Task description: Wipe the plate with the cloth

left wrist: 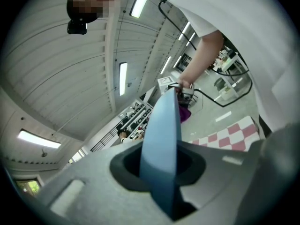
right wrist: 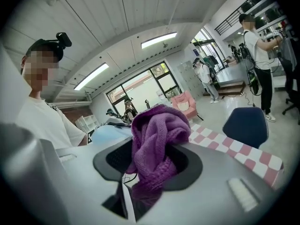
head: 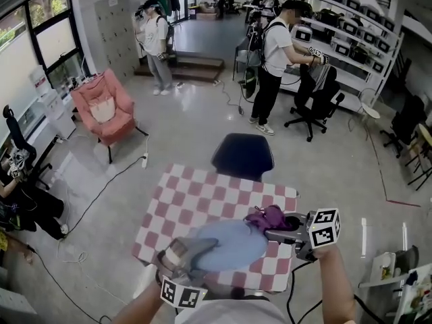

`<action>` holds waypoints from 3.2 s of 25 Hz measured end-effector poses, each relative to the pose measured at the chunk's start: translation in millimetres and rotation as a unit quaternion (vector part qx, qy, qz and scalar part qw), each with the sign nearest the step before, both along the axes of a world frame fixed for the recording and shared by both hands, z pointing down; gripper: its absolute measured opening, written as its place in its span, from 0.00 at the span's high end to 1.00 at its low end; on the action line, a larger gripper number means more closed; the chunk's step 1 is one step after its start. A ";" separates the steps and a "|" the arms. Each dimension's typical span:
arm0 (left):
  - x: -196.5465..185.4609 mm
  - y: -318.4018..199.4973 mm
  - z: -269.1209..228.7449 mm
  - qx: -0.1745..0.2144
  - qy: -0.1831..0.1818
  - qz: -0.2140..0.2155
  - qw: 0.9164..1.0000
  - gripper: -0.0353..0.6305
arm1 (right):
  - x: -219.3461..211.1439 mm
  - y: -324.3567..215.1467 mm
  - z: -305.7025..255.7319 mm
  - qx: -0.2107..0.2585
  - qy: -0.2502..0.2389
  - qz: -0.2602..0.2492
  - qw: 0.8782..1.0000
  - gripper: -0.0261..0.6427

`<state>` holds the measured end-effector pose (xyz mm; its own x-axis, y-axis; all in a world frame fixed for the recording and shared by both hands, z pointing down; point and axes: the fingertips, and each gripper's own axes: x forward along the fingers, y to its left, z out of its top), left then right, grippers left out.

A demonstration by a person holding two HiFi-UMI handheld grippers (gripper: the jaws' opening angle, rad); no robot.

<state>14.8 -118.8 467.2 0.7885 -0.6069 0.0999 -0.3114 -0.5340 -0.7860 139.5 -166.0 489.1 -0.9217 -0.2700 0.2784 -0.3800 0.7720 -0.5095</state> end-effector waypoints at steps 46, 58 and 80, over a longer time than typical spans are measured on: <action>34.6 41.9 15.5 0.140 -0.114 0.092 0.979 0.84 | -66.8 48.1 -2.2 0.036 0.110 -0.124 0.985 0.70; 25.5 45.2 1.7 0.151 -0.104 0.088 0.979 0.84 | -15.7 28.7 5.4 0.014 0.090 -0.031 0.995 0.70; 33.4 51.3 -19.6 0.192 -0.096 0.101 0.972 0.84 | -14.2 -11.6 -4.1 0.010 0.067 0.036 0.997 0.70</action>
<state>48.2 -67.6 447.6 0.8846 -0.4633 0.0537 -0.0593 -0.2259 -0.9723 125.3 -177.6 485.0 -0.8545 -0.3411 0.3917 -0.4986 0.7501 -0.4345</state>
